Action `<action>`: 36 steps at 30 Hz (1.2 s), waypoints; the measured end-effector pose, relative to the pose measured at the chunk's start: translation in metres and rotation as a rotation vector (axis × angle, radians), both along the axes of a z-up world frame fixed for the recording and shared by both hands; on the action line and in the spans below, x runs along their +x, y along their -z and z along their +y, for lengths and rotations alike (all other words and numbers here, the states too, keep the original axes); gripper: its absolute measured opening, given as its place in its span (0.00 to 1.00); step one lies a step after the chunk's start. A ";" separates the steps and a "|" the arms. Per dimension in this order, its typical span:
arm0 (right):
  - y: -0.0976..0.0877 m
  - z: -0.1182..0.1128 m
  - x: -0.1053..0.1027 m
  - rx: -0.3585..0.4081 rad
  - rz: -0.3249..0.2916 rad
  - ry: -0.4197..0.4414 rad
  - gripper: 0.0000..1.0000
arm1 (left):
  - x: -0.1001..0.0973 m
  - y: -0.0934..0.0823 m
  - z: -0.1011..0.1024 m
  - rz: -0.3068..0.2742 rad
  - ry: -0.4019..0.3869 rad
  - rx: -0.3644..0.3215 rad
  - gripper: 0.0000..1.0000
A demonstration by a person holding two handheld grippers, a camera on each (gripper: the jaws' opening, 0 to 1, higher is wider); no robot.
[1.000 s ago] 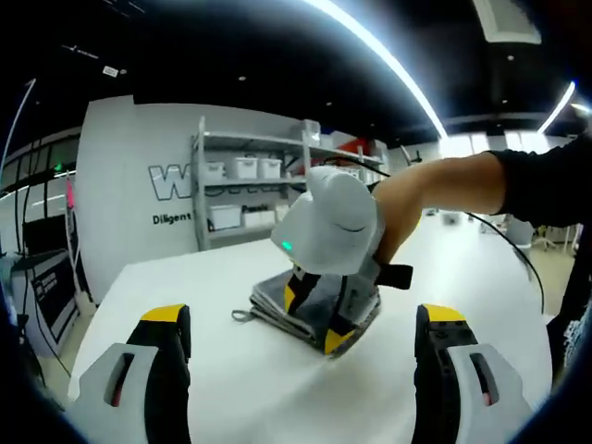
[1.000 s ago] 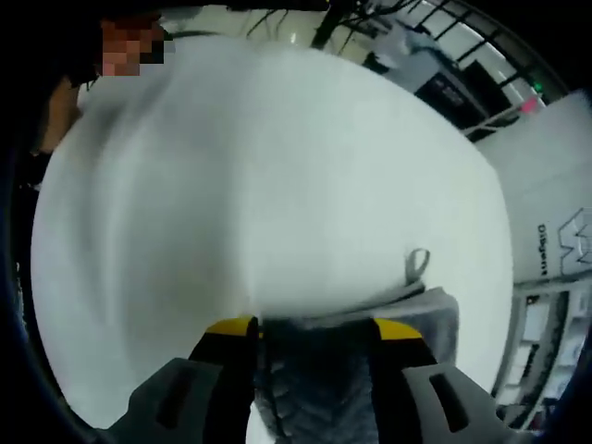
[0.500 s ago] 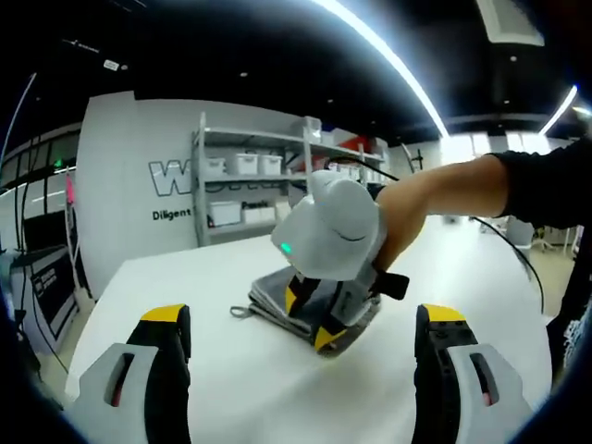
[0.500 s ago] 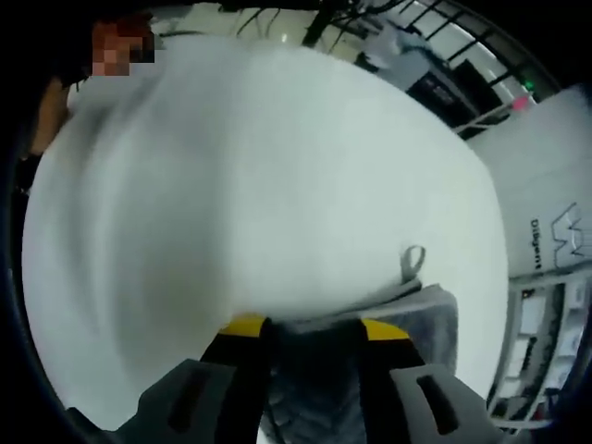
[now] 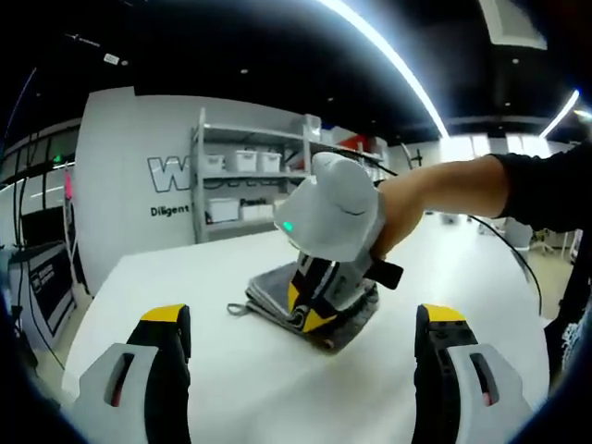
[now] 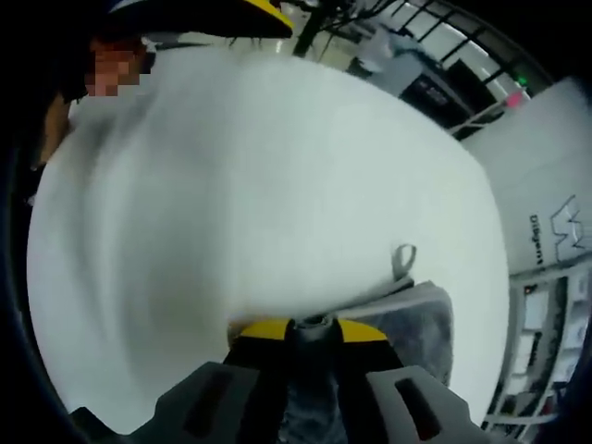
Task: Open the folded towel by lifting each exposed corner and separating the folded layers until the towel lies flat within the target outline without major curled edges
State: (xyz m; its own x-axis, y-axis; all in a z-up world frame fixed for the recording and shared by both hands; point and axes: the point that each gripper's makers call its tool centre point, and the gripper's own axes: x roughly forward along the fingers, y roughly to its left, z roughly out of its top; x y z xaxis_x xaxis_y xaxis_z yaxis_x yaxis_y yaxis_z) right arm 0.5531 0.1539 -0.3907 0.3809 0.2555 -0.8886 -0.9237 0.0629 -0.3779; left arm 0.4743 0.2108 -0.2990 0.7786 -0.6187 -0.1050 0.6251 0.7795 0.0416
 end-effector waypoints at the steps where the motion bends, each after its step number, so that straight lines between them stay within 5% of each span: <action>1: 0.000 0.000 0.000 0.001 0.000 0.000 0.12 | 0.000 0.000 0.000 0.000 -0.001 0.001 1.00; 5: -0.004 0.001 0.000 0.015 0.003 -0.004 0.11 | 0.007 -0.004 -0.004 0.051 0.017 -0.118 0.99; 7: -0.004 0.000 -0.001 0.030 0.003 -0.014 0.11 | 0.007 -0.007 -0.009 0.125 0.064 -0.224 1.00; 11: -0.003 -0.006 -0.004 0.077 0.007 -0.012 0.10 | 0.015 -0.026 0.000 0.106 0.038 -0.222 0.99; 16: -0.005 -0.010 -0.008 0.107 -0.006 -0.032 0.10 | 0.022 -0.074 0.006 0.105 0.078 -0.380 0.99; 18: -0.004 -0.009 -0.008 0.123 -0.011 -0.033 0.10 | 0.035 -0.109 0.013 0.147 0.117 -0.575 0.99; 21: -0.001 -0.009 -0.011 0.130 -0.024 -0.042 0.10 | 0.059 -0.123 0.014 0.202 0.121 -0.655 0.99; 31: -0.009 -0.007 -0.009 0.148 -0.037 -0.050 0.09 | 0.125 -0.075 -0.024 0.396 0.079 -0.552 0.93; 36: -0.007 -0.009 -0.012 0.158 -0.040 -0.058 0.09 | 0.149 -0.050 -0.030 0.495 0.049 -0.652 0.82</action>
